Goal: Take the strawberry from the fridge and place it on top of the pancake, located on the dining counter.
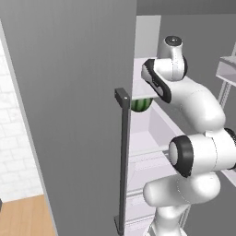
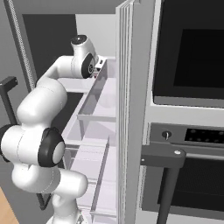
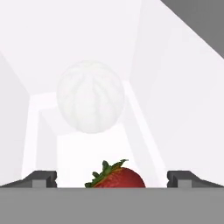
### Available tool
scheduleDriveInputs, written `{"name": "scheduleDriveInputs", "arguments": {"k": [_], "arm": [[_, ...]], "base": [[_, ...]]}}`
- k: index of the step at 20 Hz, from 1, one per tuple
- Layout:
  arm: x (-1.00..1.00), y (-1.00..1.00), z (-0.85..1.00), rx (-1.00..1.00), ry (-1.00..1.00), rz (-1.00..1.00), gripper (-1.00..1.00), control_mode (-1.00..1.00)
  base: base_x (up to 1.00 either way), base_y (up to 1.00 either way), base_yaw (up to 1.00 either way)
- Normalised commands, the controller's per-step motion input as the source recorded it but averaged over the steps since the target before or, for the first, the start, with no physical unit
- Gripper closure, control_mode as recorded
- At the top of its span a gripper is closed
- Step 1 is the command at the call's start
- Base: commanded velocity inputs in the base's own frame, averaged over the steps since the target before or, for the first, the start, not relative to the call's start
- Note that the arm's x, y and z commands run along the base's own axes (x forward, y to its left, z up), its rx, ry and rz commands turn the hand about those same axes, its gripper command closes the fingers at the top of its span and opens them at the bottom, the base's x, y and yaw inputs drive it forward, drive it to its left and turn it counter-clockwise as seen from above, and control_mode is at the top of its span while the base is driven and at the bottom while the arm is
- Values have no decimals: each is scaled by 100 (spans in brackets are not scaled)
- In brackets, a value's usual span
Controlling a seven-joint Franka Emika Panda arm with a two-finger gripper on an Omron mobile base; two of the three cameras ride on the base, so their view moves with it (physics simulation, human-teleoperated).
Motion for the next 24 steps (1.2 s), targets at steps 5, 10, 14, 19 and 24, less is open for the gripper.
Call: {"name": "scheduleDriveInputs", "arguments": {"k": [5,10,14,19,24], "arm": [[0,0,-17,0,0,0,100,-100],[-10,0,-10,0,-2,0,100,-100],[-80,15,-19,0,-24,0,100,-100],[-100,33,11,0,-26,1,100,-100],[-100,52,52,0,-6,0,100,-100]], "base": [[0,0,0],[0,0,0],[0,0,0],[0,0,0],[0,0,0]]}}
